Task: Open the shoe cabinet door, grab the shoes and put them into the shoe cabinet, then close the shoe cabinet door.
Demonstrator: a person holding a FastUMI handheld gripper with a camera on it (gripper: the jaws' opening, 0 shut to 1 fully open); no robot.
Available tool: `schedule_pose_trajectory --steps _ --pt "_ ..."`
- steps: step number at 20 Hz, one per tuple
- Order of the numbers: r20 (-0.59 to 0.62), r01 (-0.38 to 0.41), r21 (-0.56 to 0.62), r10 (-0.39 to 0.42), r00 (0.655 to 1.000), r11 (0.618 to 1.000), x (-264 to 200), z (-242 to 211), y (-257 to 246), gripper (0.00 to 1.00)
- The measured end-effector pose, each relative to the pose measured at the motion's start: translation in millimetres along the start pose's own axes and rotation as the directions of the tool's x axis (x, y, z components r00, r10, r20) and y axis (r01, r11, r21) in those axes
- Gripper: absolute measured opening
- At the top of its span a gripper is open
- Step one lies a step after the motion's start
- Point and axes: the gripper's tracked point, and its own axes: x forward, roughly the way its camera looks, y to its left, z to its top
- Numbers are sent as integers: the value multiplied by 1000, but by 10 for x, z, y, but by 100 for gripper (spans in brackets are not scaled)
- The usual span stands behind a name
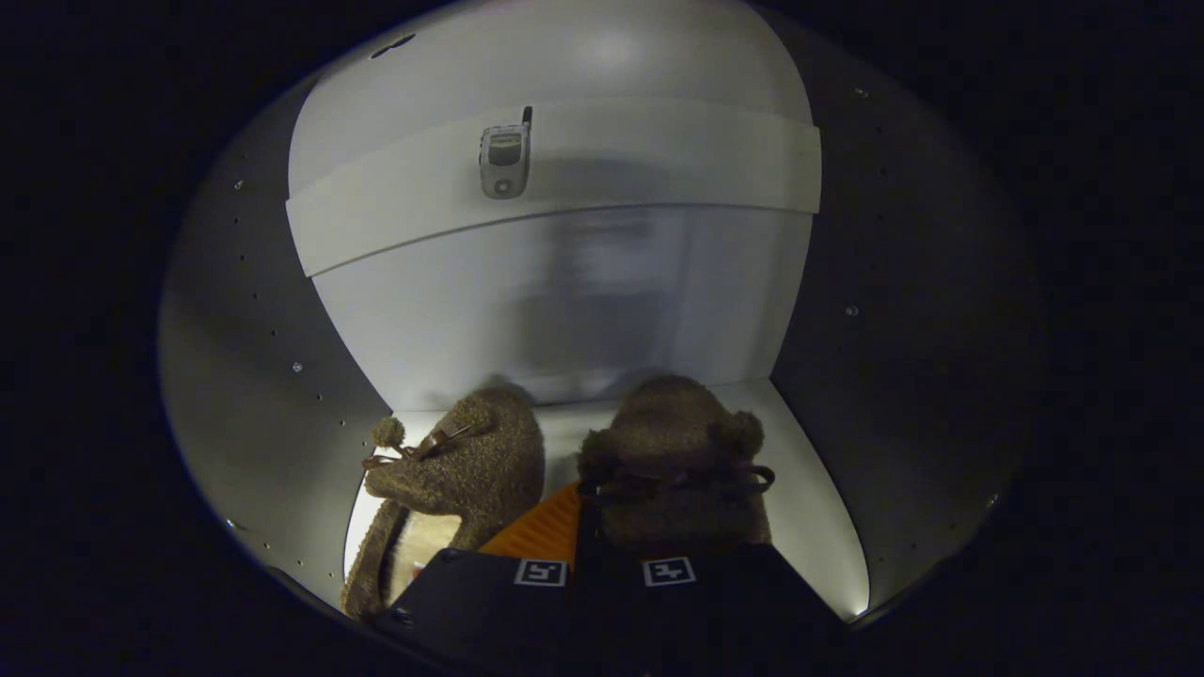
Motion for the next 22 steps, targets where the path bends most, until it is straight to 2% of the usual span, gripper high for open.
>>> schedule_pose_trajectory --steps 4,5,8,11,12,18,22 --pt "3 -9 -6 9 1000 1000 -107 -4 31 28" --pt "7 -8 -15 8 1000 1000 -137 -12 31 37" --pt "25 -13 -41 14 1000 999 -263 -14 54 55" --pt "55 -10 -59 13 998 998 -418 -10 58 91" --pt "65 -10 -60 14 998 998 -491 -9 62 96" --pt "201 -26 -90 44 979 996 -1048 170 66 97" --pt "309 -77 -92 101 946 993 -1730 307 162 97"
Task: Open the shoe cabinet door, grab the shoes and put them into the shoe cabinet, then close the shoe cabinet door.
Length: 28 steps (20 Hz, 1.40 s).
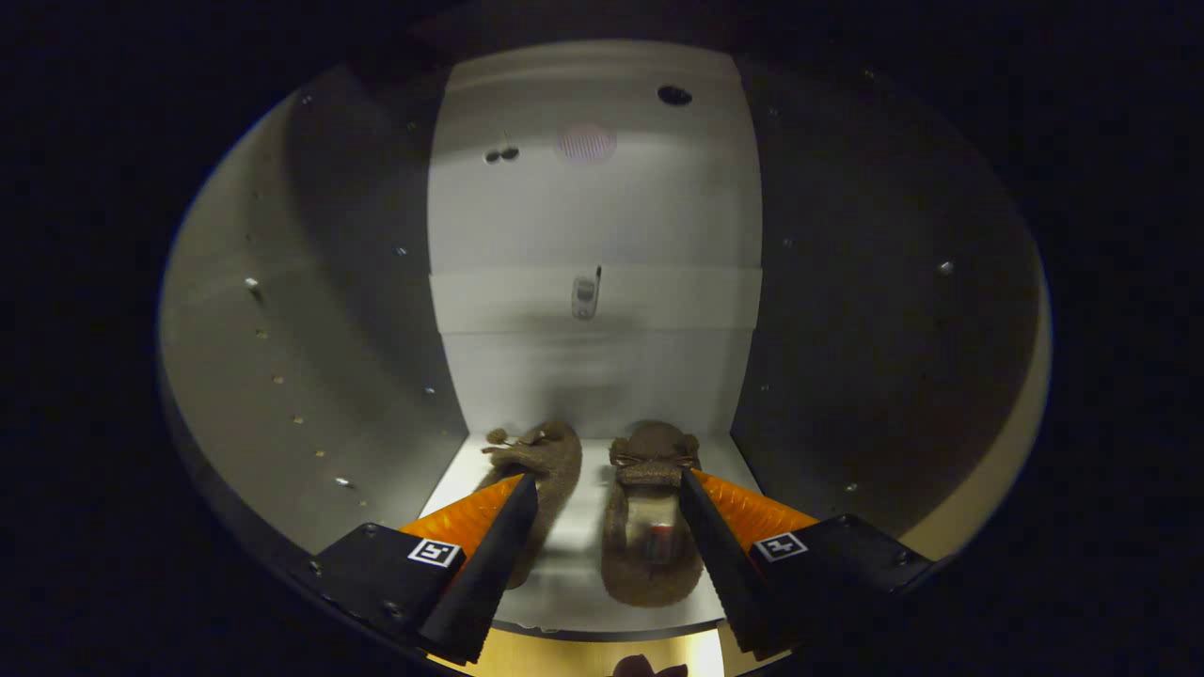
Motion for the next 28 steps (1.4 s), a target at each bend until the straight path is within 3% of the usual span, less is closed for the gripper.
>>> schedule_pose_trajectory --steps 7,11,15,20,28 --pt "169 -146 -70 156 973 987 -1520 369 504 96" --pt "188 -268 -113 286 940 957 -2385 396 770 98" --pt "163 -326 -108 341 926 939 -3132 284 711 98" --pt "155 -329 -55 334 930 943 -3800 161 356 98" --pt "196 -197 2 193 962 980 -4616 46 -593 98"
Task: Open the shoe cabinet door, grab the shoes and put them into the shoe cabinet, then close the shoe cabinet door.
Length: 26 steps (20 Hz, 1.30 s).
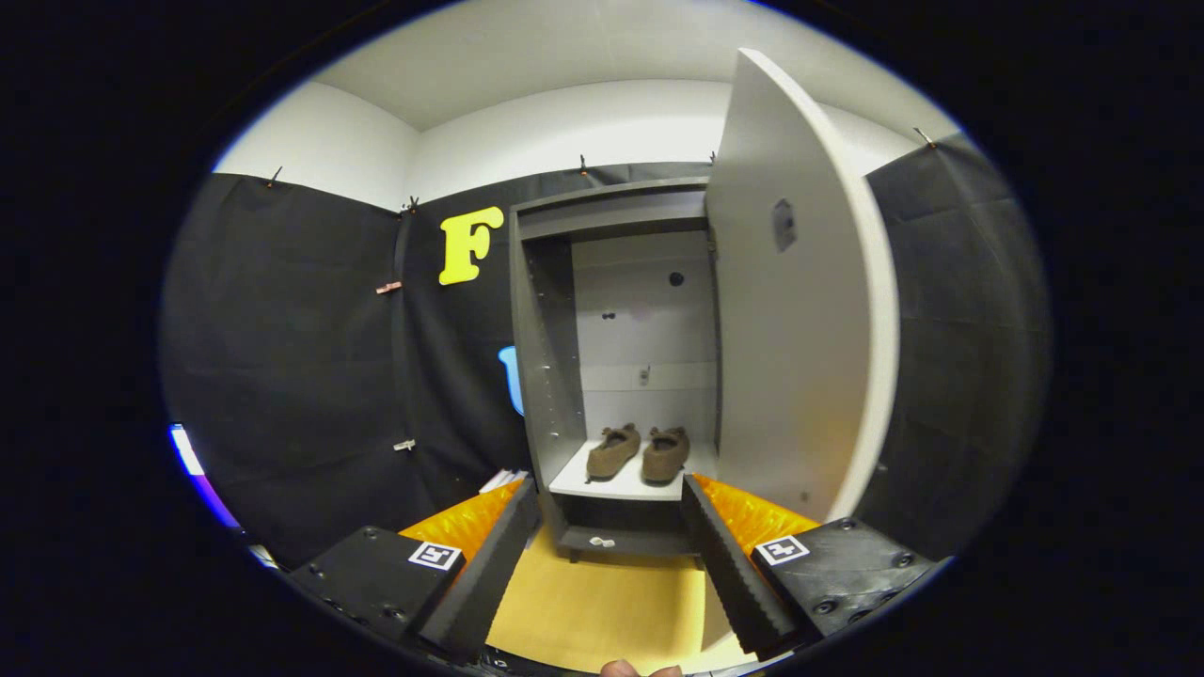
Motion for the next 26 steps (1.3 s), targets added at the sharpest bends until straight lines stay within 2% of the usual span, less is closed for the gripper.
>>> schedule_pose_trajectory --steps 4,8,11,14,19,21,26 --pt "34 118 14 -119 992 993 -306 -5 -543 97" --pt "21 268 -16 -268 963 963 -467 -104 -1291 97" --pt "22 352 13 -352 936 936 -443 -151 -1734 98" --pt "19 422 -16 -422 906 906 -294 -123 -2108 98" --pt "-10 439 -11 -439 899 899 -22 -193 -2417 99" --pt "-25 400 23 -399 917 916 10 -243 -2389 99" --pt "-24 396 32 -396 918 918 39 -269 -2334 98"
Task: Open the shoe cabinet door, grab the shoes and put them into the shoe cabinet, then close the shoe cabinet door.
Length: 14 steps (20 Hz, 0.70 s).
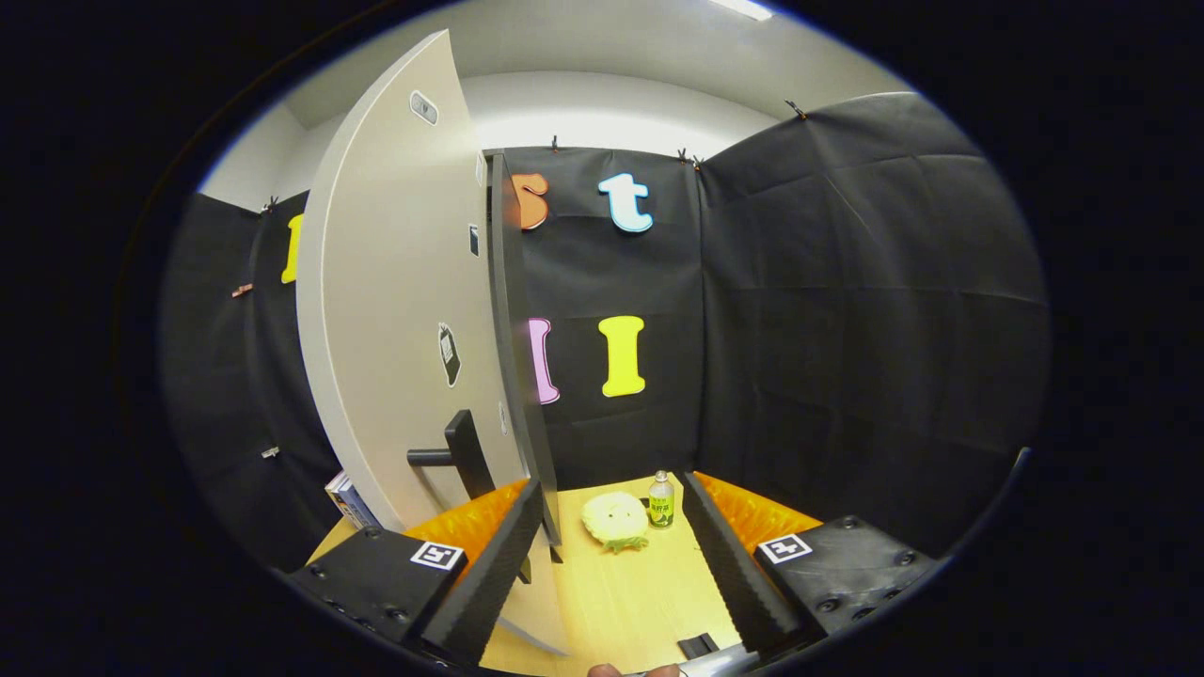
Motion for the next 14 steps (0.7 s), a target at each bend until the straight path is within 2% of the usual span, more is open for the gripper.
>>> schedule_pose_trajectory --steps 5,14 --pt "-4 -28 -2 28 1000 1000 6 -9 48 98" --pt "-44 -238 -28 236 971 971 36 -73 423 98"
